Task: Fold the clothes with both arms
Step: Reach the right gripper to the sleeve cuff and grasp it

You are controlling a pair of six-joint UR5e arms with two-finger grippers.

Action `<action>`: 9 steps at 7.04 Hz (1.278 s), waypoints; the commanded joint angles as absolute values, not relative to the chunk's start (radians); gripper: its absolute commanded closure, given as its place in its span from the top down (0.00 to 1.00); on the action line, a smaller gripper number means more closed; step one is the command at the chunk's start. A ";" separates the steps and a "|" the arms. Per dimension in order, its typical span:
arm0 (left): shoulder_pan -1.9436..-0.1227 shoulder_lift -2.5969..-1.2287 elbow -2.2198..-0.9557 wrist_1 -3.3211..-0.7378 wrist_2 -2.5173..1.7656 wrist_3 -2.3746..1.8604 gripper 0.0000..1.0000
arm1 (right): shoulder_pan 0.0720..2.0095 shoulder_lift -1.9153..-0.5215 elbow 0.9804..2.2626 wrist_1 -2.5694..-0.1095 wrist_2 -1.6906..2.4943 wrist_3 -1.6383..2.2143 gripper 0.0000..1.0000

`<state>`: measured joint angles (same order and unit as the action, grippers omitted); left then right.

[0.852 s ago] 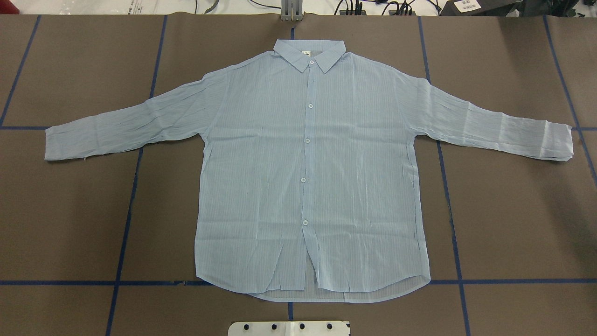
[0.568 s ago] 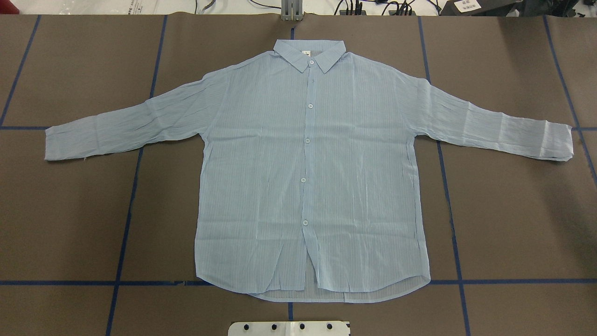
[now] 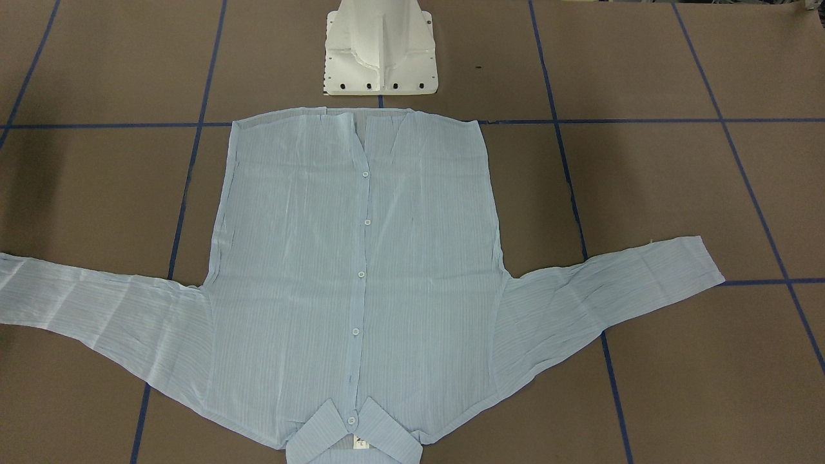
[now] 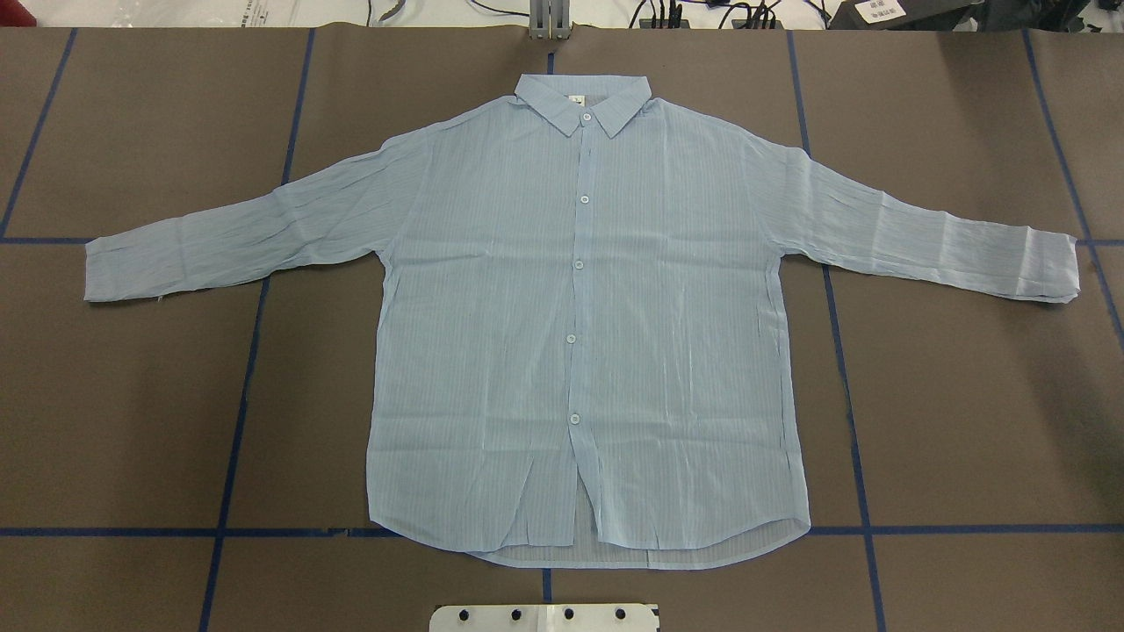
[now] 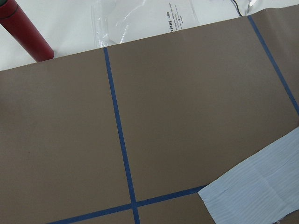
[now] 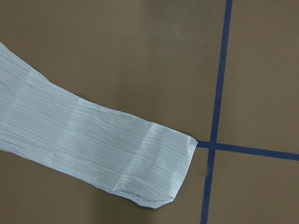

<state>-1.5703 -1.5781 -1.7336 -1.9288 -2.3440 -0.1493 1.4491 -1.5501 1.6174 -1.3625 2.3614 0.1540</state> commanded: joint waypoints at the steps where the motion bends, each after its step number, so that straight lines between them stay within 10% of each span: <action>1: -1.566 -1.546 -1.741 -1.946 -2.404 -0.140 1.00 | 1.430 -1.530 1.567 -1.351 2.367 0.158 1.00; 4: -1.566 -1.545 -1.747 -1.977 -2.405 -0.144 1.00 | 1.410 -1.330 1.173 -1.170 2.364 0.160 0.99; 9: -1.566 -1.545 -1.756 -1.977 -2.405 -0.140 1.00 | 1.318 -1.302 1.069 -1.149 2.342 0.156 0.91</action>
